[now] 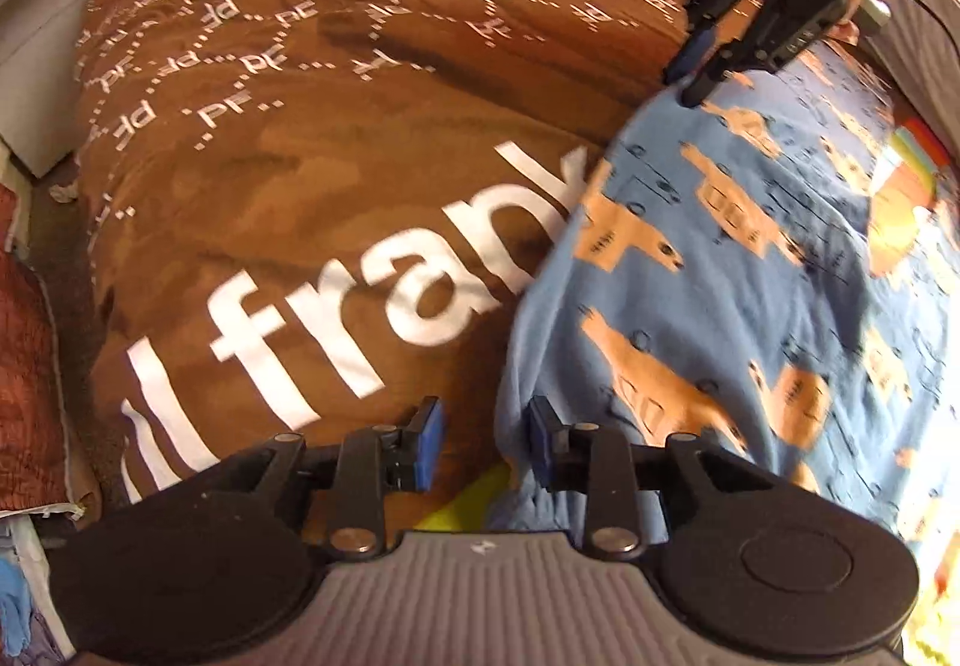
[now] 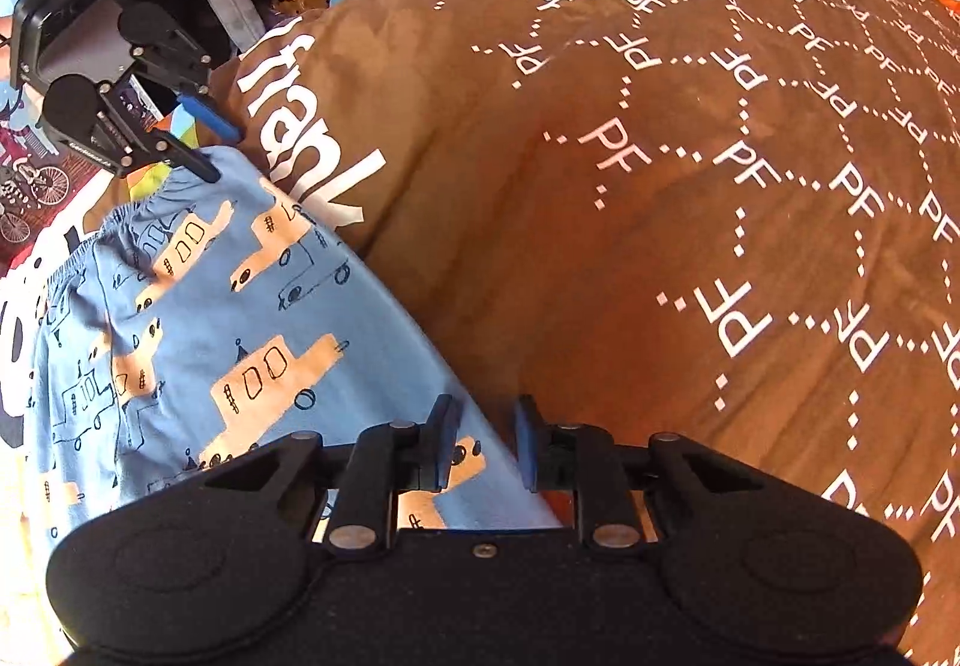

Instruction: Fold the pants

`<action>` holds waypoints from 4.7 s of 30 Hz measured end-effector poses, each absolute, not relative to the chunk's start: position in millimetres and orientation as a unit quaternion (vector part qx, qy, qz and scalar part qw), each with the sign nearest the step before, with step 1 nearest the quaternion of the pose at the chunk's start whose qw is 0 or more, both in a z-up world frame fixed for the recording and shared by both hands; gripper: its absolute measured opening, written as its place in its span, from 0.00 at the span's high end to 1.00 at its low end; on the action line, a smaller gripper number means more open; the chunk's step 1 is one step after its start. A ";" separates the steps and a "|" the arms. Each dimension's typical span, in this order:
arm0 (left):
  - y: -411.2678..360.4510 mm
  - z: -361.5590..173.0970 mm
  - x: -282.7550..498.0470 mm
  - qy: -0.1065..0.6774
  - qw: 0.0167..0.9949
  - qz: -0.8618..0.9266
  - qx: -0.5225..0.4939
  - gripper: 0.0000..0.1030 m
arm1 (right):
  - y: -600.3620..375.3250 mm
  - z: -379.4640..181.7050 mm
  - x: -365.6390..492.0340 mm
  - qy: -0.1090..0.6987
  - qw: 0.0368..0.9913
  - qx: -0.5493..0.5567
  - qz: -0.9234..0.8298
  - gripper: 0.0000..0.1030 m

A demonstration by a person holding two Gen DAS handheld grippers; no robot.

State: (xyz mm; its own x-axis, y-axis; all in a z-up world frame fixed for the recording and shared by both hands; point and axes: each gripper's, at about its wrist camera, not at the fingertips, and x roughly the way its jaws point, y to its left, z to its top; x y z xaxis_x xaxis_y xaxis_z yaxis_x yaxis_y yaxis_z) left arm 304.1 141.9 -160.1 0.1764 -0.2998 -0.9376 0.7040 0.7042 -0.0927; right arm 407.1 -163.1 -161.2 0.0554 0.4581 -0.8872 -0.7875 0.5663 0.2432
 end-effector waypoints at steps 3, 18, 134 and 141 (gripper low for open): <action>145.4 -159.1 301.7 0.551 0.734 -0.351 0.184 0.78 | -159.1 -162.8 404.0 0.529 0.707 -0.160 0.442 0.76; 157.9 -142.4 301.3 0.513 0.789 -0.289 0.179 0.43 | -173.4 -150.4 409.6 0.504 0.746 -0.137 0.413 0.81; 79.7 -111.3 94.5 0.450 0.743 -0.353 0.350 0.99 | -190.8 -96.9 100.9 0.424 0.723 -0.232 0.493 1.00; 85.5 -104.7 71.2 0.456 0.747 -0.348 0.336 0.99 | -186.2 -89.5 74.6 0.429 0.717 -0.222 0.502 1.00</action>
State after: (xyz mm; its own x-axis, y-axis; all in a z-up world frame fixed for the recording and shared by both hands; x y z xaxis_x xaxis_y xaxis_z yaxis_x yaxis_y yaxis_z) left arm 71.2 85.5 -104.7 0.3415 -0.2137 -0.9153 0.8271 0.5309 0.1846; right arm 74.6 -186.2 -89.5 0.1278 0.5295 -0.8386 -0.9107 0.3976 0.1123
